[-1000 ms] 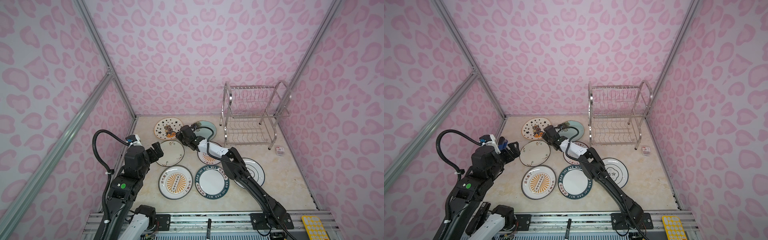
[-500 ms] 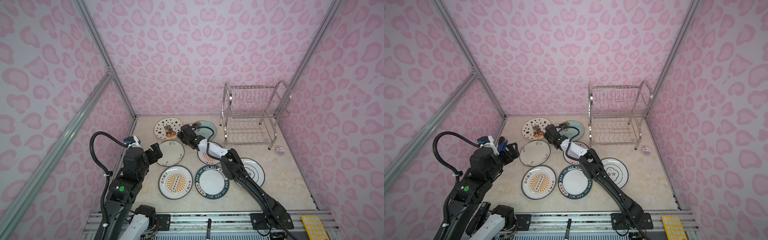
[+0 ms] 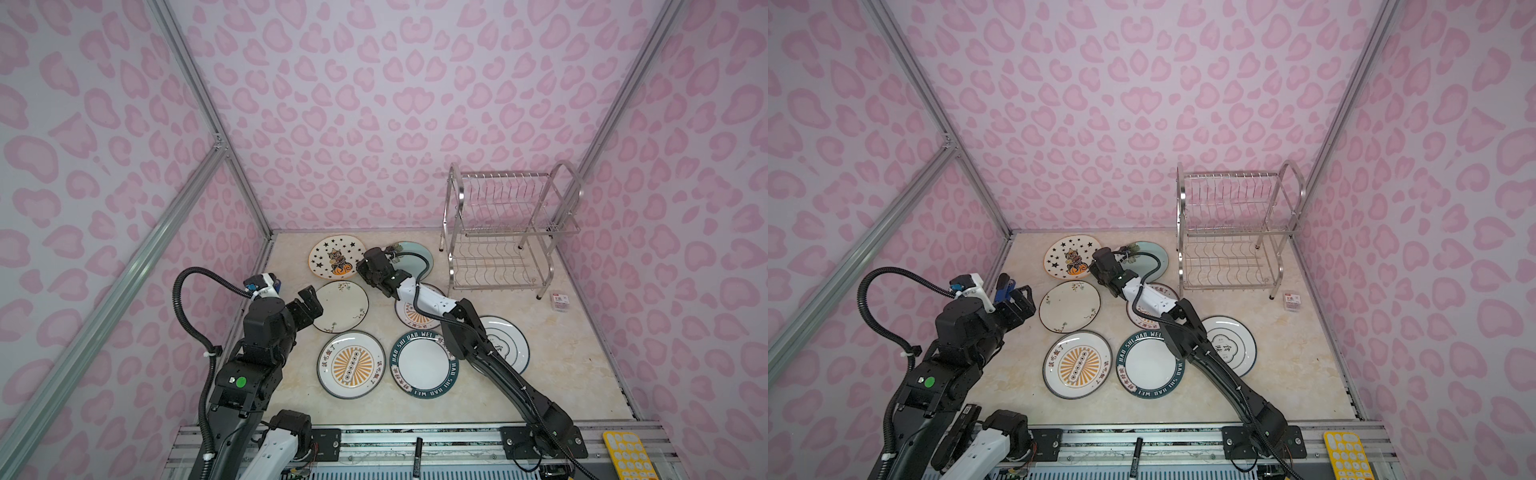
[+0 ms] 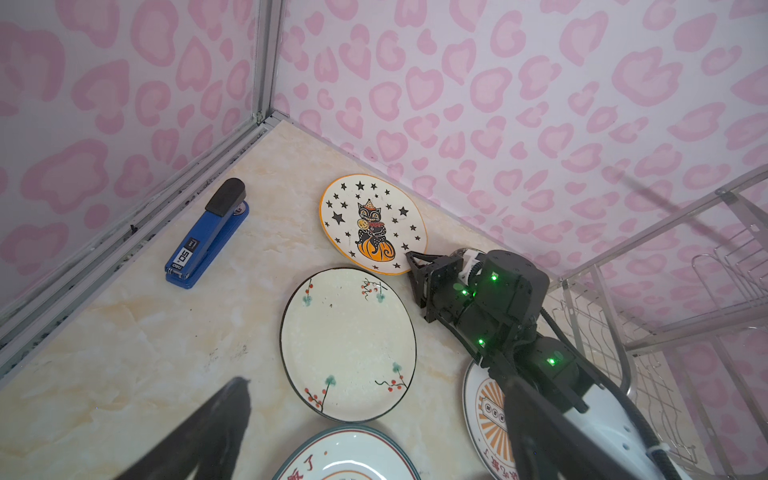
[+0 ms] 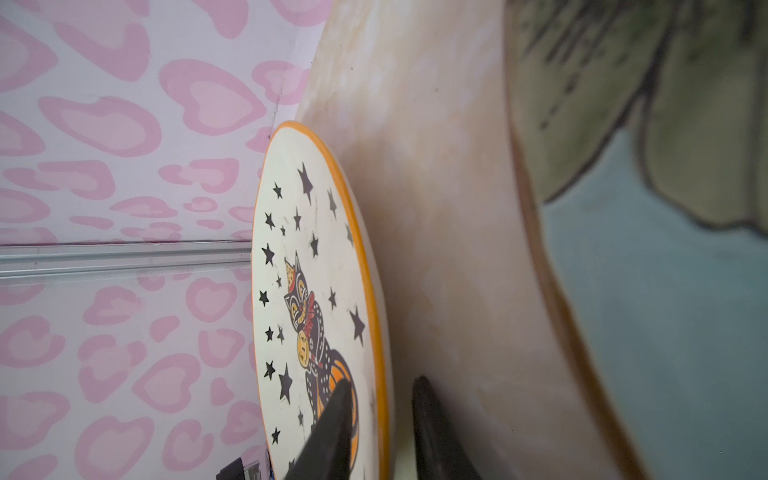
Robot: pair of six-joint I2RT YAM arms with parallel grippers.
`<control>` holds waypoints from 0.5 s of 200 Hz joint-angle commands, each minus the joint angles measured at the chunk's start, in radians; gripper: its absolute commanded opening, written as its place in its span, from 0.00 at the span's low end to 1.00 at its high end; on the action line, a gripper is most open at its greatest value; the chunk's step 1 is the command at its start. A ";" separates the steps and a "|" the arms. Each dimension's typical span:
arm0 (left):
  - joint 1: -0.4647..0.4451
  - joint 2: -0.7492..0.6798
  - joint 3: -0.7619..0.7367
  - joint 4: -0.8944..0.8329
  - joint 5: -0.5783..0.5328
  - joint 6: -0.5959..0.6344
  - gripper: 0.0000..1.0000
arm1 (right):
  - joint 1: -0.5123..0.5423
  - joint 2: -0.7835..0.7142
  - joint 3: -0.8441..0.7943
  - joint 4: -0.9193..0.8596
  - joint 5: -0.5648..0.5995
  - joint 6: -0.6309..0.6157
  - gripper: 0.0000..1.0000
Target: Load the plates into the dish rack
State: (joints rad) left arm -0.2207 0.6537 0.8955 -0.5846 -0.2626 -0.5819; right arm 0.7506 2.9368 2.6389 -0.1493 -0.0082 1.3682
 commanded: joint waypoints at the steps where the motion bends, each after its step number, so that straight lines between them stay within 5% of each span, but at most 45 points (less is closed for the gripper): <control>1: 0.001 0.002 0.005 0.005 -0.009 -0.010 0.97 | 0.000 0.032 0.011 -0.083 -0.020 -0.018 0.28; 100: 0.001 -0.009 0.005 0.008 -0.007 -0.016 0.97 | 0.012 0.039 0.029 -0.095 -0.027 -0.027 0.27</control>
State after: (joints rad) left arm -0.2207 0.6460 0.8955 -0.5861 -0.2626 -0.5915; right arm 0.7555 2.9517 2.6686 -0.1581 -0.0265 1.3571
